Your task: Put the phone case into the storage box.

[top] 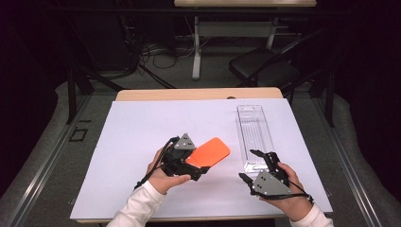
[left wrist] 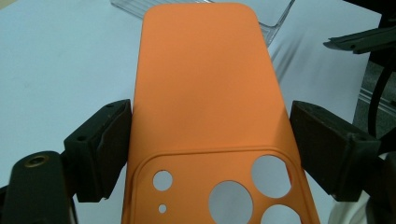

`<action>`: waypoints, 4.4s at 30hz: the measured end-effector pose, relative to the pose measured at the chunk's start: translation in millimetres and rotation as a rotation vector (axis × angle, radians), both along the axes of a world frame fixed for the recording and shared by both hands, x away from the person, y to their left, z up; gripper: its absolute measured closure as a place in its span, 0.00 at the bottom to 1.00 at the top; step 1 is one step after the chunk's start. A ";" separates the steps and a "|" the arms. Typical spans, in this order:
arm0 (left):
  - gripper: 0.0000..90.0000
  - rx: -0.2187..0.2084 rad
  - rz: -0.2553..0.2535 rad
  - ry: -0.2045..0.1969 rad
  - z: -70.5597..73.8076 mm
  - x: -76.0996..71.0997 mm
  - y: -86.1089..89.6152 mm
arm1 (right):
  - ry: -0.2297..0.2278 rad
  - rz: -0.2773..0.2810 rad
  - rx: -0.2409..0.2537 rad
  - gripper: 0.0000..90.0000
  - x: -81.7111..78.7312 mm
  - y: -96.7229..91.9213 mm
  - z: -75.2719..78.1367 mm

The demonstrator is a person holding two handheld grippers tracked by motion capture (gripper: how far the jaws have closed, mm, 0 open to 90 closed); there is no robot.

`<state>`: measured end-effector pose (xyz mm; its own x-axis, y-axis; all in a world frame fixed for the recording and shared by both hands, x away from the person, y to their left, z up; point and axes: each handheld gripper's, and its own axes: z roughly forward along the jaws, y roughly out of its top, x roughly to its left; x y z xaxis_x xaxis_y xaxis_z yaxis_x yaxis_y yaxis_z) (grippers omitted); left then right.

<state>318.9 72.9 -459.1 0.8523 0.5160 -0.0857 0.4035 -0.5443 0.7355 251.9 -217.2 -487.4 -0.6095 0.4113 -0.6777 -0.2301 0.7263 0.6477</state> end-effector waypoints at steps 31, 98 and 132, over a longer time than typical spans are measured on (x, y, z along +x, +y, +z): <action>0.18 0.003 -0.043 0.018 -5.2 -10.8 -9.4 | -0.238 0.073 -0.287 0.32 3.7 40.9 -13.6; 0.18 0.001 -0.128 0.102 -19.9 -23.5 -31.6 | -0.408 0.117 -0.516 0.73 3.0 60.3 -50.6; 0.18 -0.035 -0.109 0.177 -20.2 -19.0 -26.2 | -0.402 0.110 -0.498 0.92 4.8 63.4 -49.3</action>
<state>299.9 46.7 -479.2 0.8730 0.4157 -0.2552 0.4682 -0.5671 0.6777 256.7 -153.8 -536.7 -0.2890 -0.0616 -0.9553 -0.4747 0.8758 0.0872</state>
